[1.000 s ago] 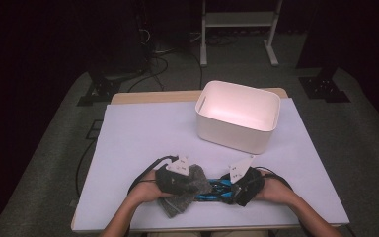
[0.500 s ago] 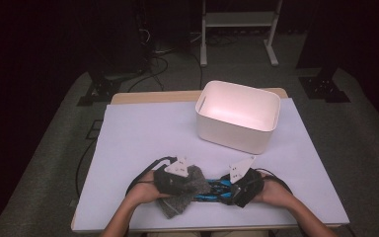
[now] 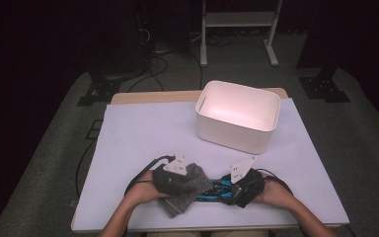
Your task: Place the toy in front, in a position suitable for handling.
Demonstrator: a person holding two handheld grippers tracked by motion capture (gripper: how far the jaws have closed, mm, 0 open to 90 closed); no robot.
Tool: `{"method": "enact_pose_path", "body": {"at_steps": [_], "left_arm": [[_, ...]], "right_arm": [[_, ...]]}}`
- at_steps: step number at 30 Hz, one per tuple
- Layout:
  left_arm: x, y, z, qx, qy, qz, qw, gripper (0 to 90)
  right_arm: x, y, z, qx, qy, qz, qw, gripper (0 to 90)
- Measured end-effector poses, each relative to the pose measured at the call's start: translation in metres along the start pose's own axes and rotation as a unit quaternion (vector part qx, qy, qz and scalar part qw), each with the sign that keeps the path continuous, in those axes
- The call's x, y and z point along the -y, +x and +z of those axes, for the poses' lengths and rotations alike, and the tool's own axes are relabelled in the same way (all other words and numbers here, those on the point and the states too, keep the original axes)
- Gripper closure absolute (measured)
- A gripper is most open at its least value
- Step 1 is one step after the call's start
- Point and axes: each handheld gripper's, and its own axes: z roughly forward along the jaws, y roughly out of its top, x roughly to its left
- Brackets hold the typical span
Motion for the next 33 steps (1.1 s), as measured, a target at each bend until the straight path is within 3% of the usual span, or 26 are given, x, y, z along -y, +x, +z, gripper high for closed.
{"method": "enact_pose_path", "body": {"at_steps": [4,6,9,14,17,20,22,25,28,30,33], "left_arm": [[-0.01,-0.007,0.007,0.022,-0.009,0.02,0.9995,71.1],[-0.011,-0.009,0.008,0.013,0.001,0.035,0.9993,72.5],[-0.007,-0.008,0.004,0.008,0.006,0.035,0.9993,73.5],[0.011,0.0,-0.008,-0.026,0.033,0.022,0.9989,74.4],[0.016,0.003,-0.012,-0.027,0.035,0.016,0.9989,74.7],[0.011,0.002,-0.011,-0.02,0.025,0.019,0.9993,74.5],[0.005,0.001,-0.011,-0.011,0.014,0.017,0.9997,68.4],[-0.005,-0.002,-0.011,-0.001,-0.011,0.005,0.9999,45.7],[-0.014,-0.004,-0.009,0.003,-0.014,0.009,0.9999,40.1],[-0.017,-0.003,-0.005,0.002,-0.003,0.017,0.9999,46.4],[-0.021,0.001,0.001,-0.005,0.011,0.023,0.9997,67.5]], "right_arm": [[0.0,0.0,0.001,-0.001,-0.003,-0.001,1.0,22.9],[0.001,0.001,0.0,0.001,-0.004,-0.002,1.0,22.9],[0.001,0.0,0.001,0.001,-0.004,-0.003,1.0,23.0],[0.001,0.001,0.0,0.003,-0.004,-0.004,1.0,23.0],[0.001,0.001,0.001,0.002,-0.005,-0.004,1.0,23.0],[0.001,0.0,0.001,0.002,-0.005,-0.005,1.0,23.0],[0.001,0.0,0.001,0.001,-0.005,-0.004,1.0,23.0],[0.001,0.0,0.001,0.001,-0.007,-0.002,1.0,22.8],[0.002,0.0,0.001,-0.002,-0.011,-0.001,0.9999,22.6],[0.002,0.0,0.001,-0.001,-0.012,0.0,0.9999,22.7],[0.001,0.0,0.001,0.0,-0.008,-0.002,1.0,22.9]]}}
